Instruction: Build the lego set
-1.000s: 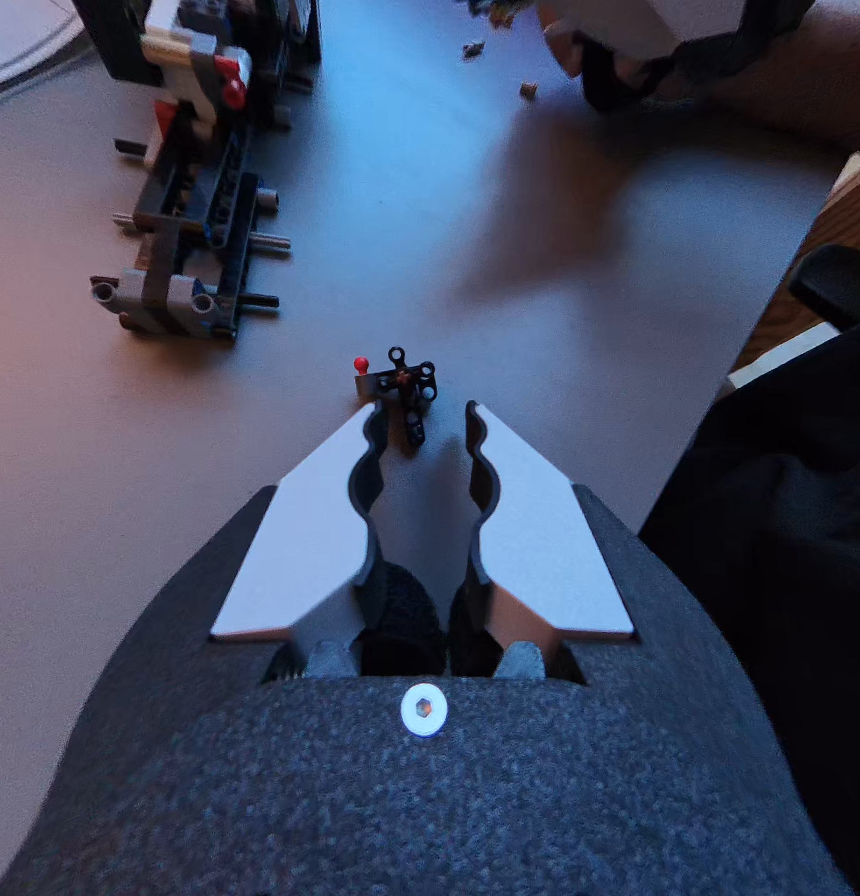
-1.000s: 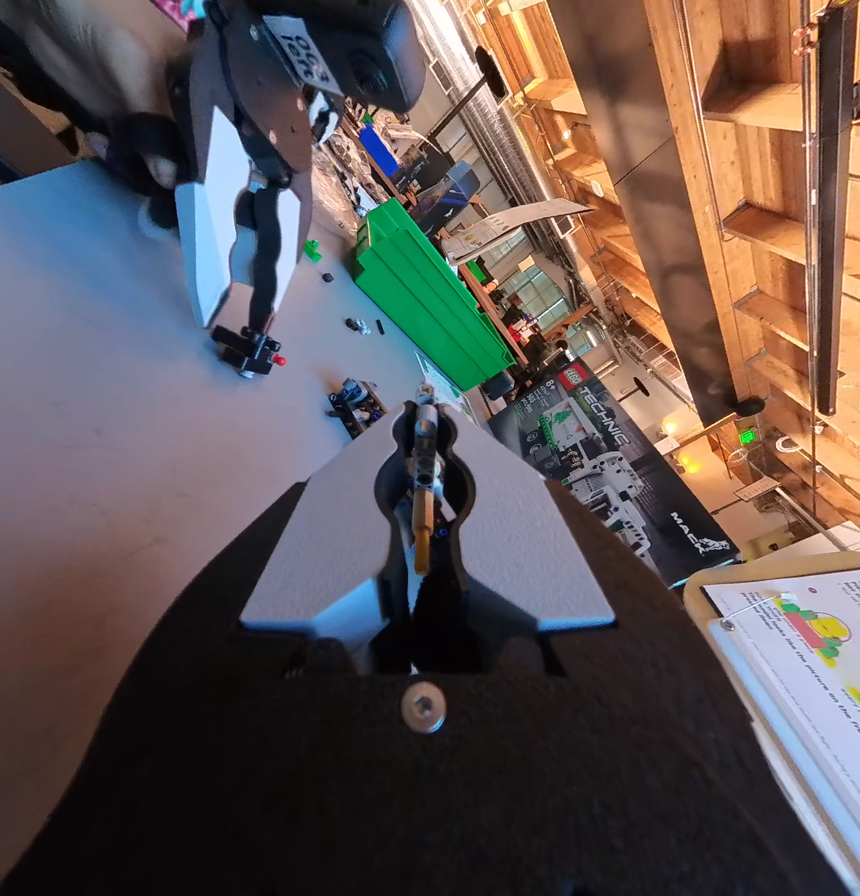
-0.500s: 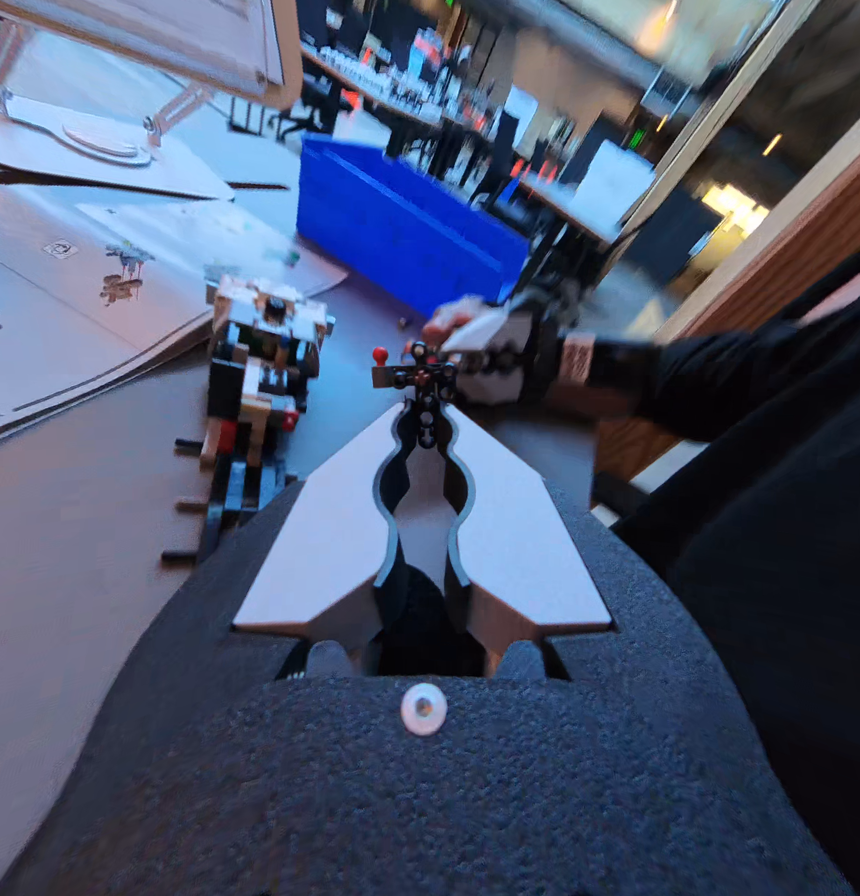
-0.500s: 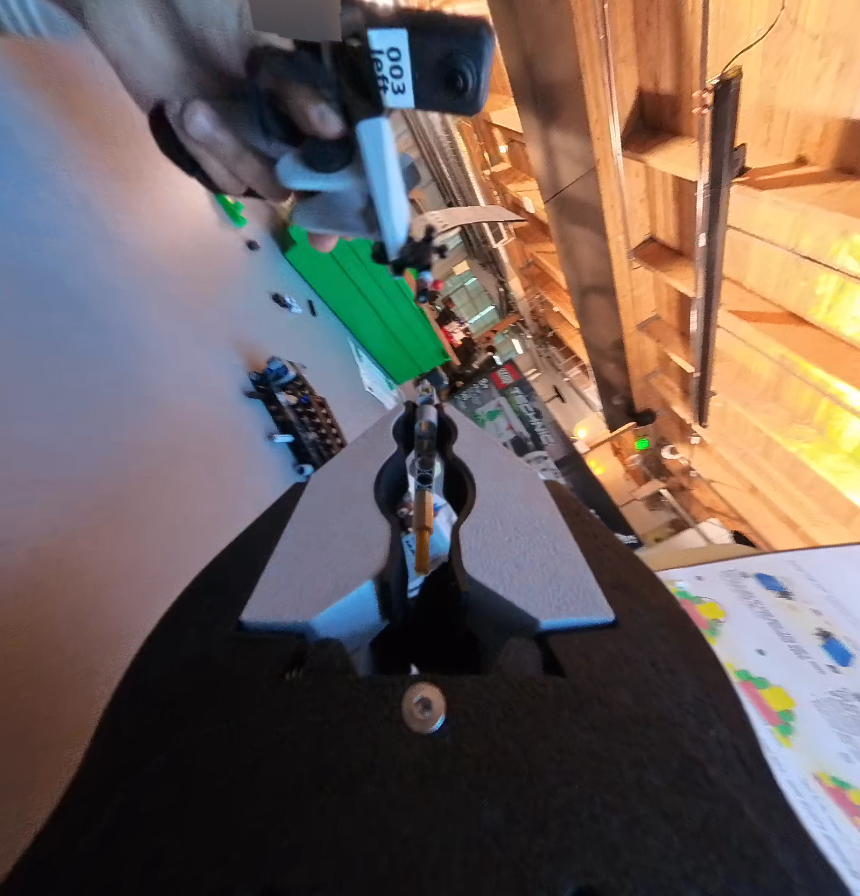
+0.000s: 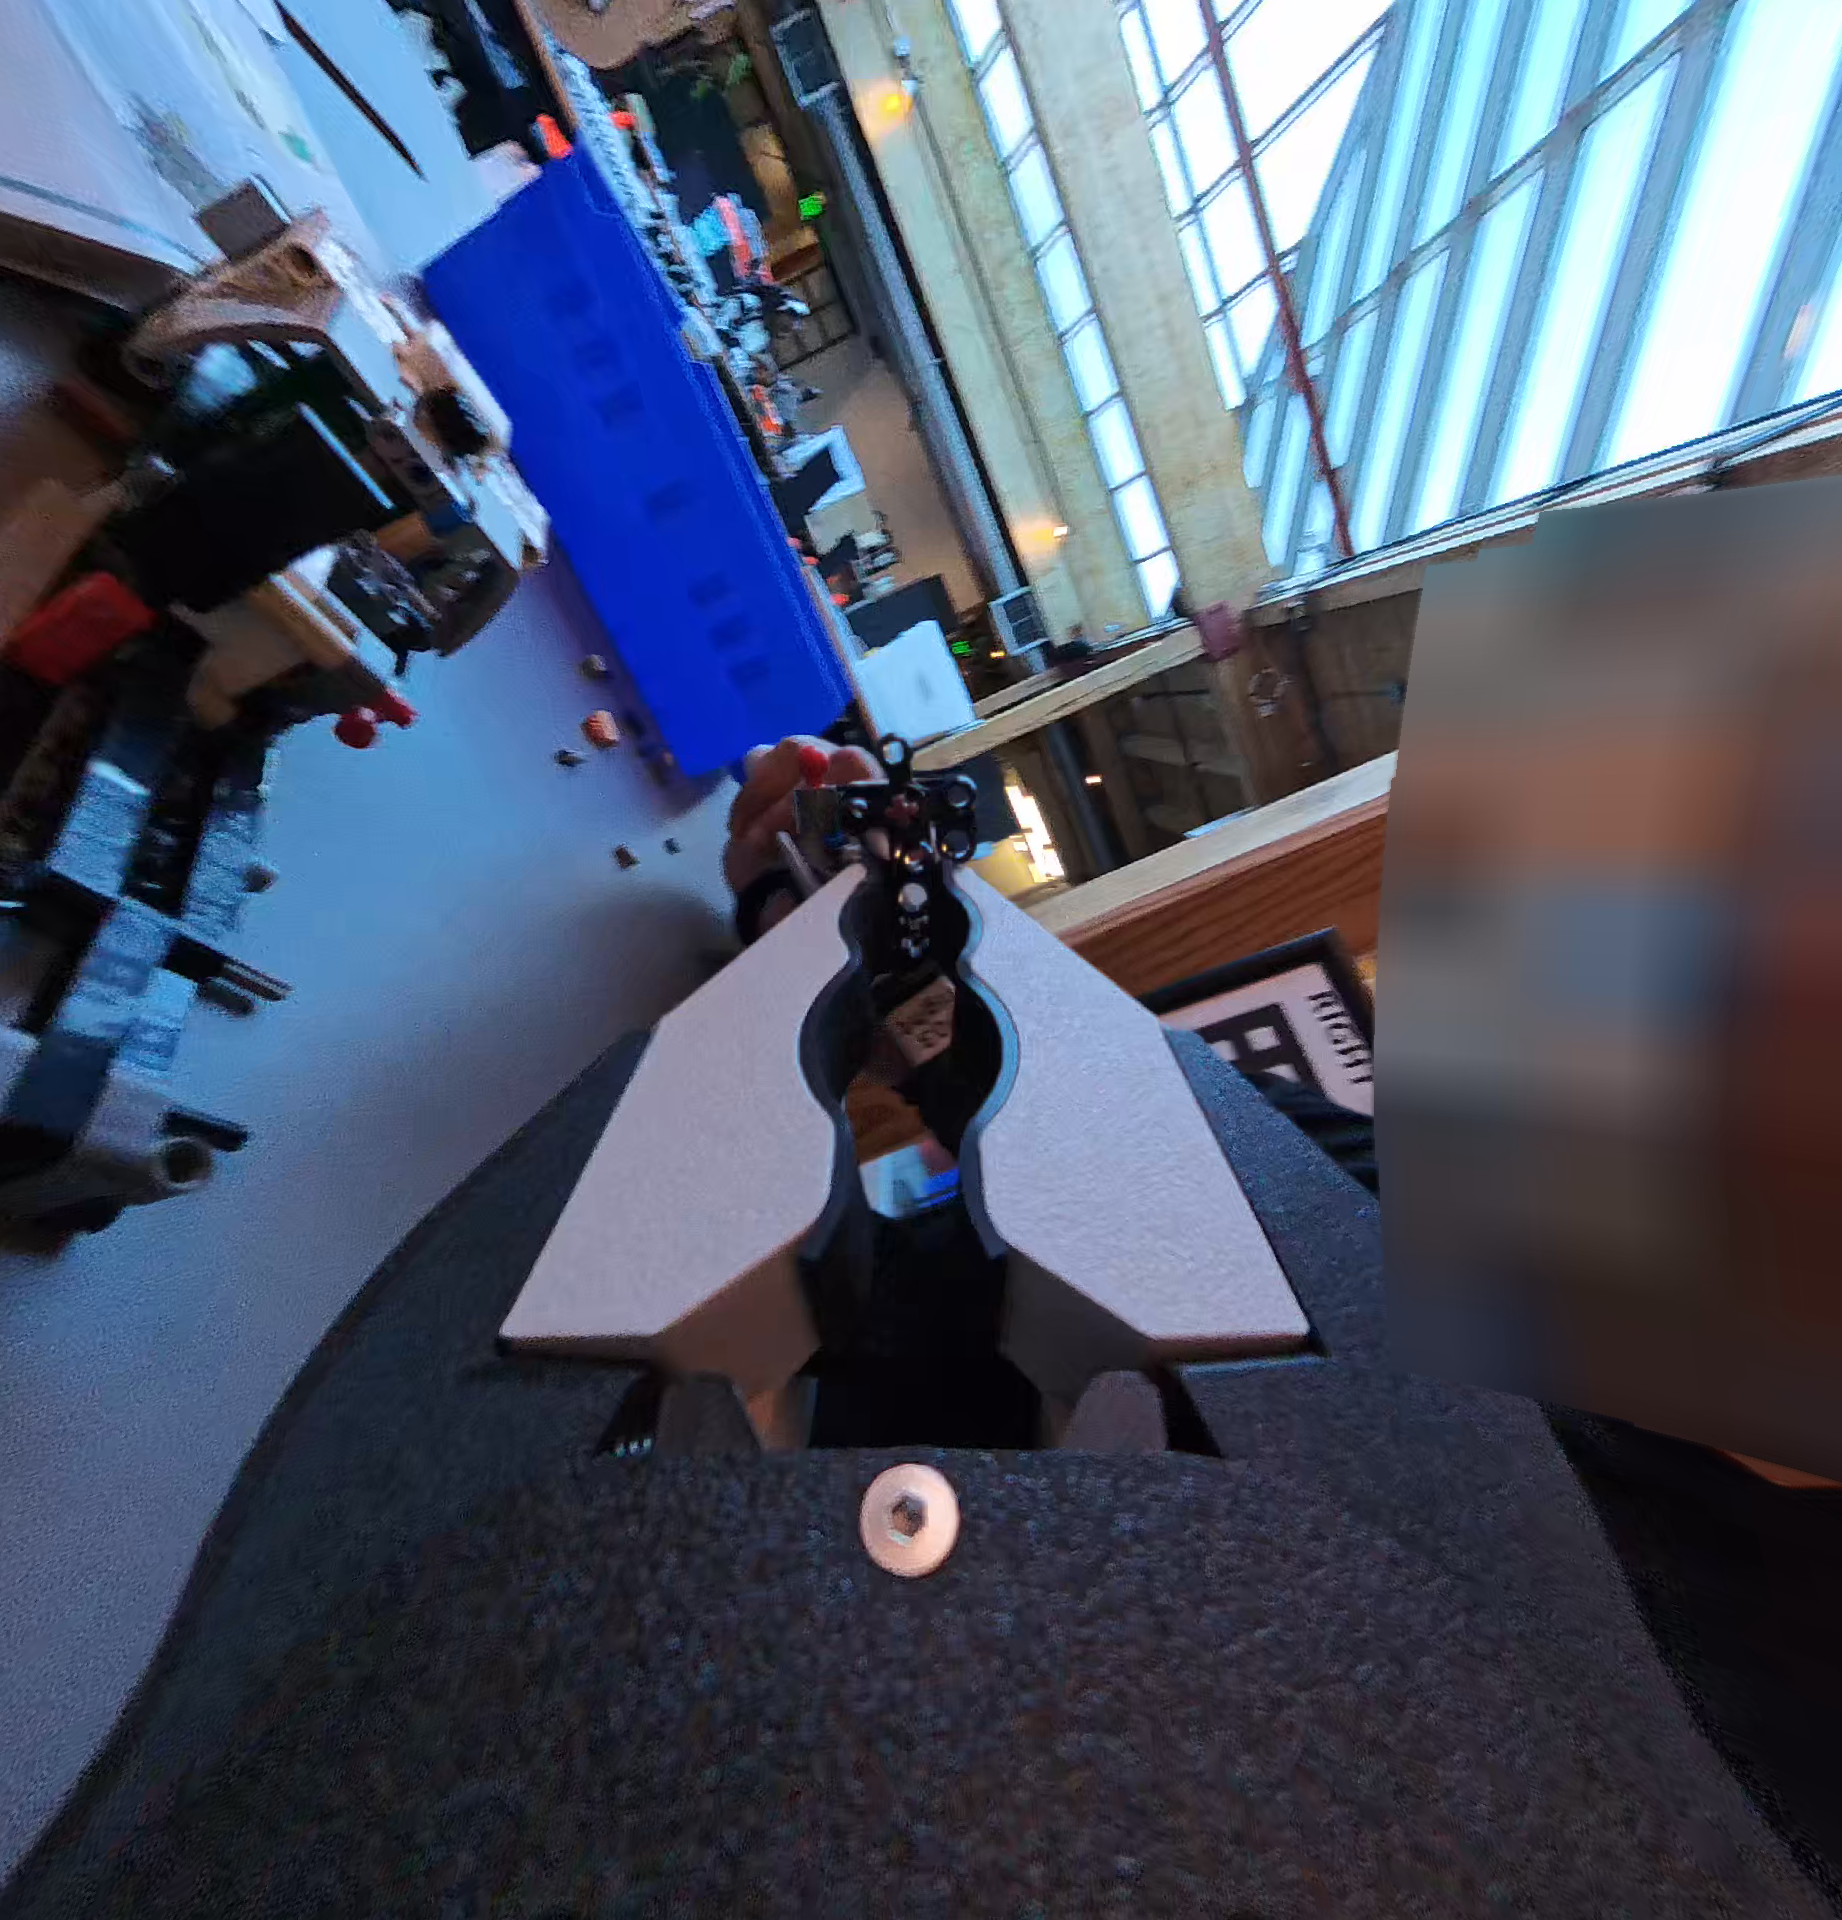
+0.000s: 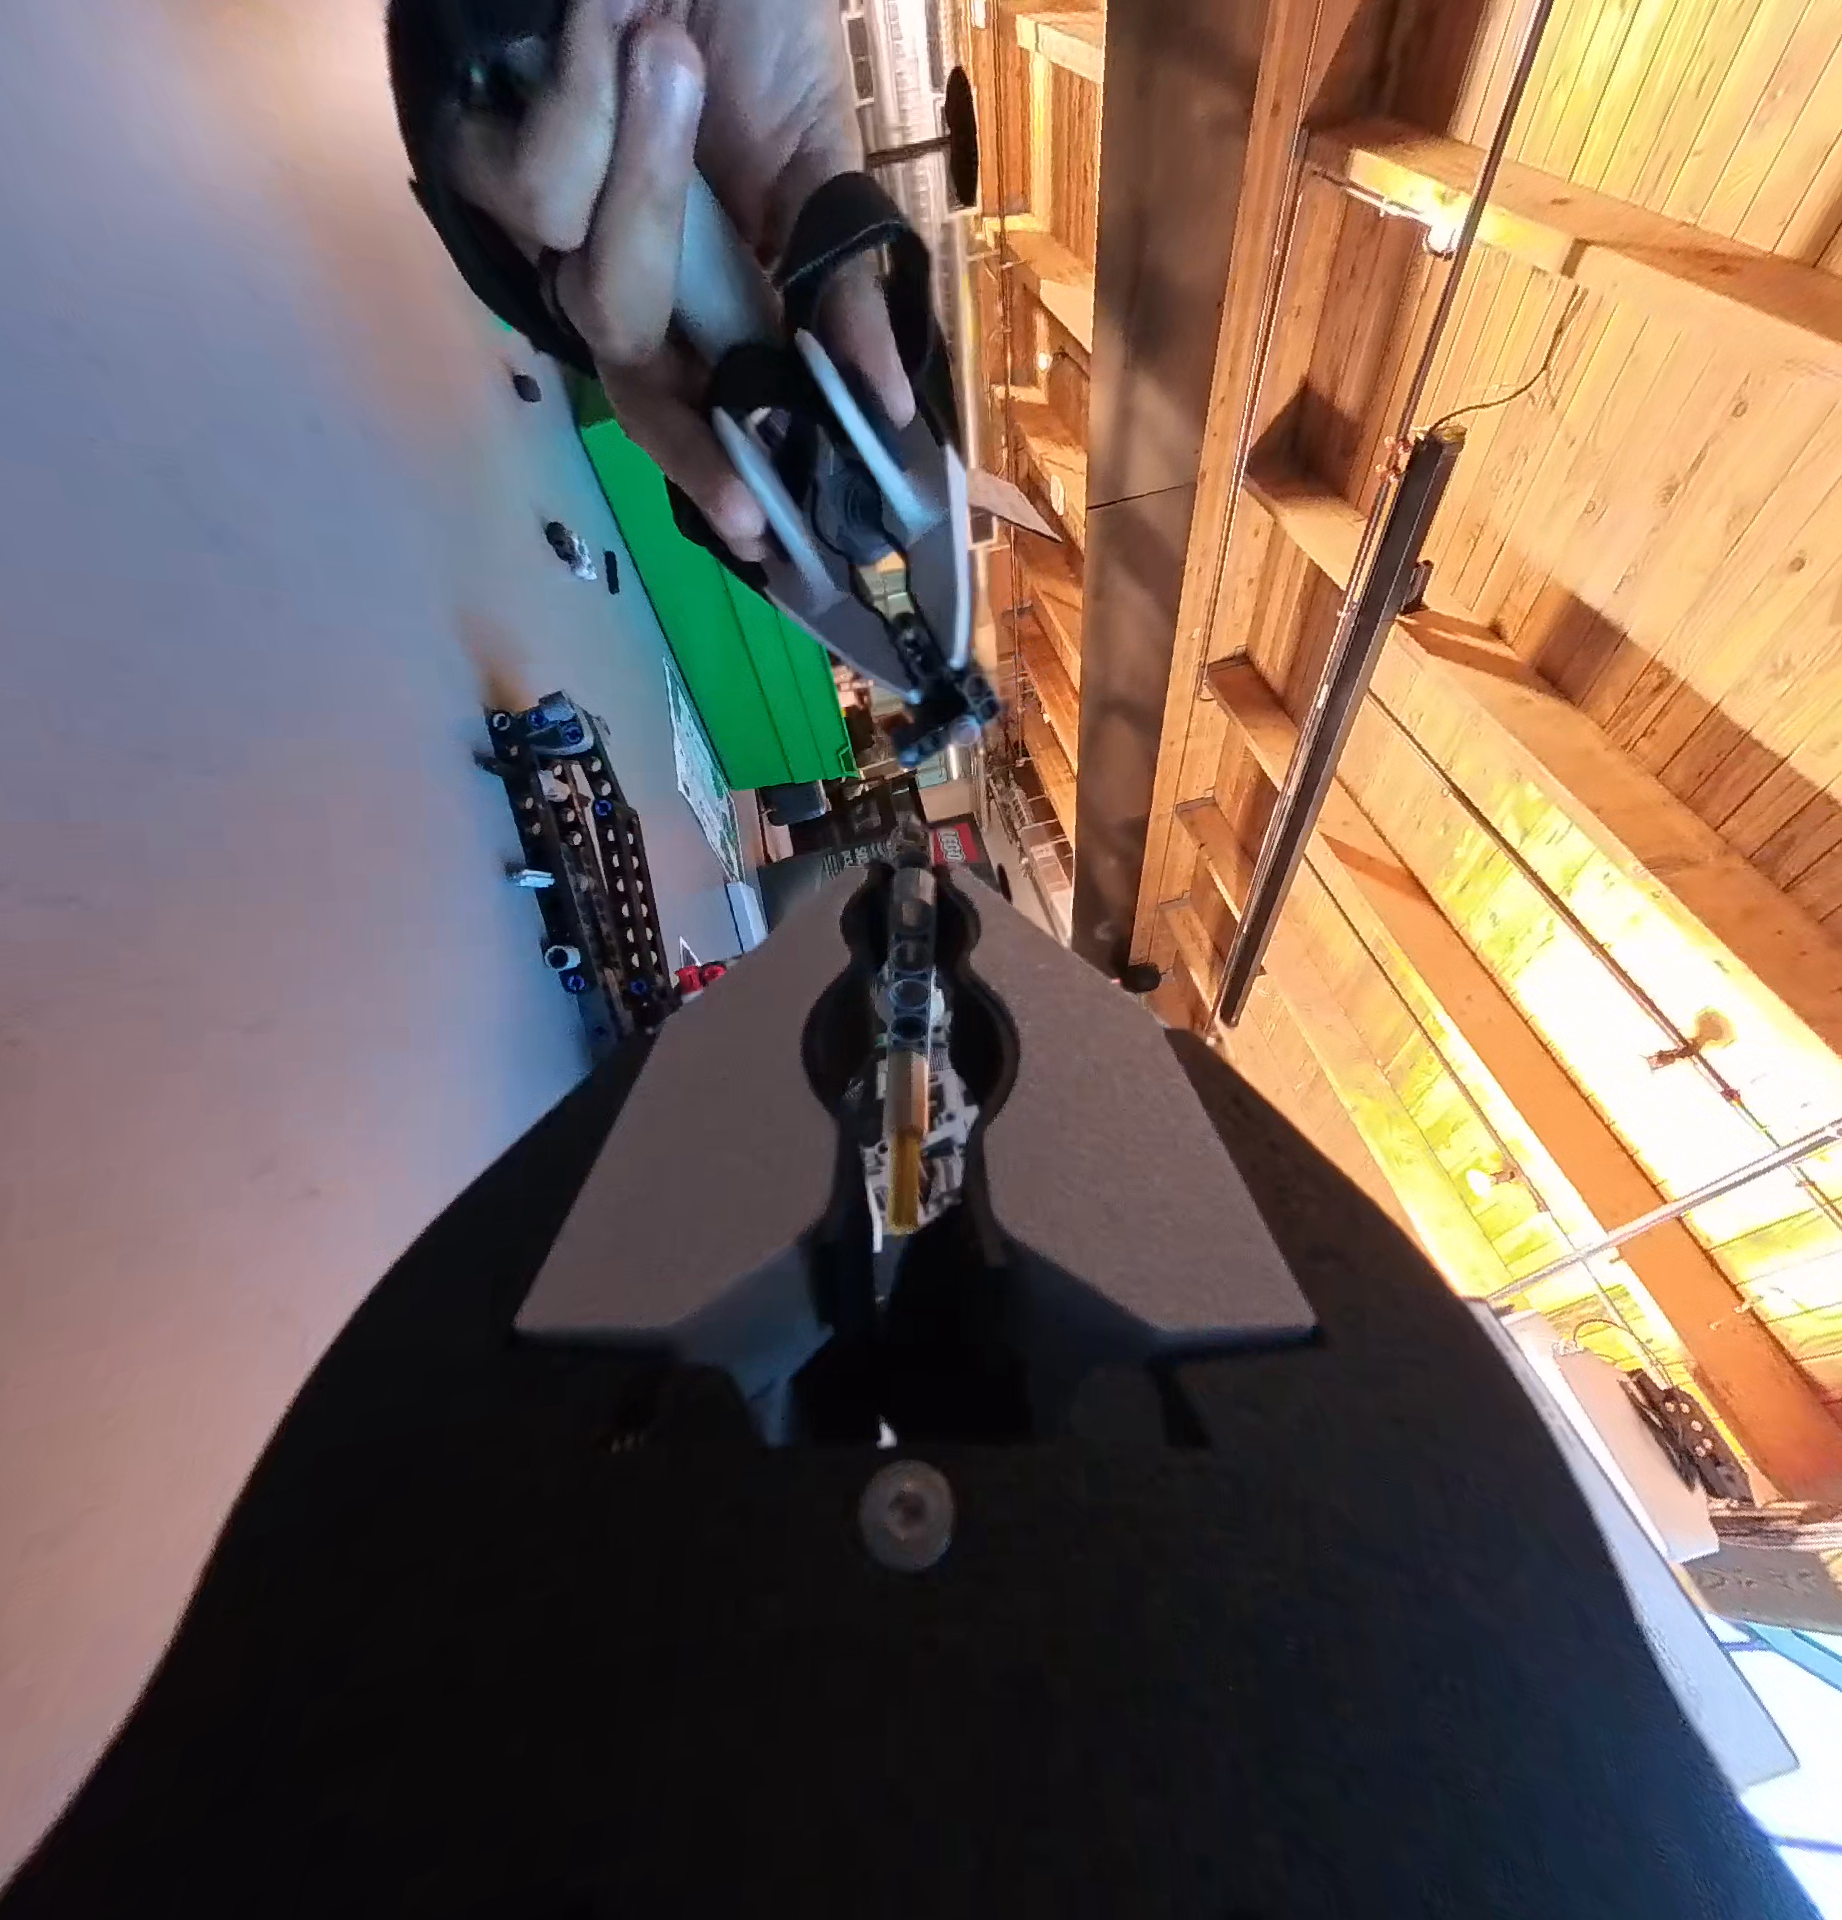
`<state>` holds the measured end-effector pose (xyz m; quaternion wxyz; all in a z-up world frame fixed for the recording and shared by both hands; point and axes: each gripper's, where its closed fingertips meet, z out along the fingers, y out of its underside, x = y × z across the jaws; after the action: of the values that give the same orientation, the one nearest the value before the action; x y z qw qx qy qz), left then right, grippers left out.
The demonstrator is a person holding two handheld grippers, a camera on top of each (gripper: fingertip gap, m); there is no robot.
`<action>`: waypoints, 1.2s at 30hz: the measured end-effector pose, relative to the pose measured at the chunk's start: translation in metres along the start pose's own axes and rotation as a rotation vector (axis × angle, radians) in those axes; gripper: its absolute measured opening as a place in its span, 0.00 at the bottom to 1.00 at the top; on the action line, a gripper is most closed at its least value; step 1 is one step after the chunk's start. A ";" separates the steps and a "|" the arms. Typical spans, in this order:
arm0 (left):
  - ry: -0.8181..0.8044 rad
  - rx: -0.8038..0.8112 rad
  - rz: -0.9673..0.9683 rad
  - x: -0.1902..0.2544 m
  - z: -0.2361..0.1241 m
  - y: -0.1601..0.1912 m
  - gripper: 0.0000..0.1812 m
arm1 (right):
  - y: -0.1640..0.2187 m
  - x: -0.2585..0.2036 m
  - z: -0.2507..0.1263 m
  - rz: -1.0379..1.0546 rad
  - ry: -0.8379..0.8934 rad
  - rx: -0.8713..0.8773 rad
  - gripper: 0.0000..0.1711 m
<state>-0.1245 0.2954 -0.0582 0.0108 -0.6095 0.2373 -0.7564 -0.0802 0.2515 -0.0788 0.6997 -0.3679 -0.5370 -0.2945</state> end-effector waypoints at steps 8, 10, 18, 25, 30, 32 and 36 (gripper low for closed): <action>-0.426 -0.025 0.585 -0.024 -0.013 -0.068 0.03 | 0.025 0.008 -0.002 0.105 0.030 -0.080 0.03; -0.583 0.001 0.785 -0.040 -0.030 -0.111 0.03 | 0.034 0.003 0.002 0.119 0.018 -0.098 0.03; -0.998 -0.083 1.302 -0.095 -0.055 -0.176 0.03 | 0.061 -0.002 0.011 0.162 0.006 -0.162 0.04; -1.106 -0.250 1.291 -0.133 -0.064 -0.158 0.03 | 0.057 -0.010 0.013 0.157 -0.036 -0.152 0.03; -1.092 -0.339 0.983 -0.148 -0.084 -0.137 0.03 | 0.058 -0.011 0.013 0.170 -0.043 -0.157 0.03; -1.111 -0.394 0.828 -0.146 -0.101 -0.122 0.03 | 0.058 -0.010 0.013 0.179 -0.041 -0.157 0.04; -1.109 -0.373 0.612 -0.128 -0.131 -0.089 0.03 | 0.057 -0.007 0.010 0.206 -0.039 -0.150 0.04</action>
<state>-0.1886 0.4583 -0.1611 0.2405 -0.8054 0.4861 -0.2392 -0.0417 0.2919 -0.0952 0.6863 -0.4779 -0.4863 -0.2532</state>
